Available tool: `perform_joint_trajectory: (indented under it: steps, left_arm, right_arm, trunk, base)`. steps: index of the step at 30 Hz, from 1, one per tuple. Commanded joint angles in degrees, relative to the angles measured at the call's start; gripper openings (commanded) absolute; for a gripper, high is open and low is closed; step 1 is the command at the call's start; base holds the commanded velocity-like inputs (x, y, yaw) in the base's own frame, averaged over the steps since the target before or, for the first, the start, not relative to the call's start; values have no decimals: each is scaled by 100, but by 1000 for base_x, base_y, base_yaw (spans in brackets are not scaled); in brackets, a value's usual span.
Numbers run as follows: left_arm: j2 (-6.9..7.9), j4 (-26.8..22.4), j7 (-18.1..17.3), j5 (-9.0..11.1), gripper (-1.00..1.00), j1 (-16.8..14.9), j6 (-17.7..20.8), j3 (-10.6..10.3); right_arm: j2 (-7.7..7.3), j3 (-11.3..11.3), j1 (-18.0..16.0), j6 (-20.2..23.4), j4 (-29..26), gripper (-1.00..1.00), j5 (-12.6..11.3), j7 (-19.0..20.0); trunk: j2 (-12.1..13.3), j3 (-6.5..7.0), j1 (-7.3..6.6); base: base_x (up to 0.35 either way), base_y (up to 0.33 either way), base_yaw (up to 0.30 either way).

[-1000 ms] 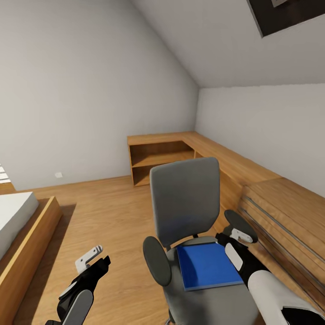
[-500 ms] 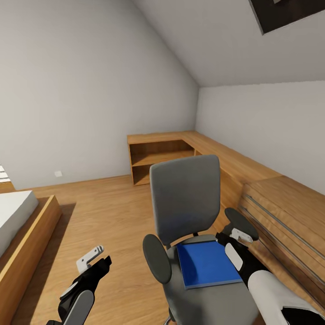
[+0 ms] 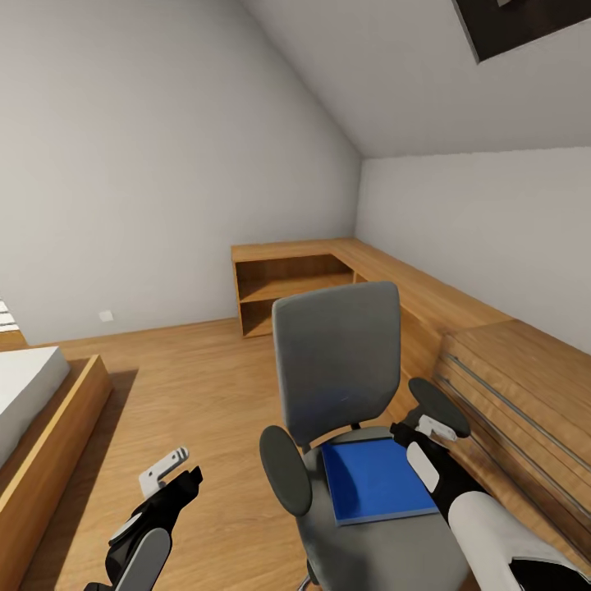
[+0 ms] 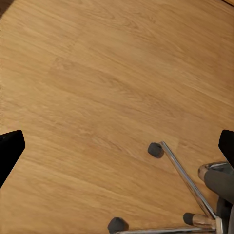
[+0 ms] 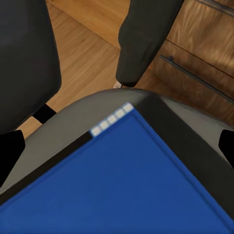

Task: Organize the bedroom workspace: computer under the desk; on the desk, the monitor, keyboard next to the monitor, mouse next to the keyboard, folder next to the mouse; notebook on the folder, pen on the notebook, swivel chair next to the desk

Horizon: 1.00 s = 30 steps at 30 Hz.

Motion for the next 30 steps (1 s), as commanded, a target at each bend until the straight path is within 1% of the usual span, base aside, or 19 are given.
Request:
perform_joint_trajectory:
  steps: [1, 11, 30]
  left_arm:
    - [6, -7, 43, 27, 100, -5, 17, -10]
    - [6, 1, 37, 26, 100, -4, 17, -10]
    - [6, 2, 35, 26, 100, -5, 18, -16]
  right_arm:
    - [0, 1, -1, 21, -14, 100, -40, -23]
    - [3, 1, -1, 9, -14, 100, -31, -22]
    - [10, 11, -1, 5, -14, 100, -26, -10]
  trunk:
    - [-3, -6, 0]
    - [-3, -6, 0]
    - [-3, -6, 0]
  base:
    - [0, 0, 0]
    - [58, 0, 0]
    - [3, 0, 0]
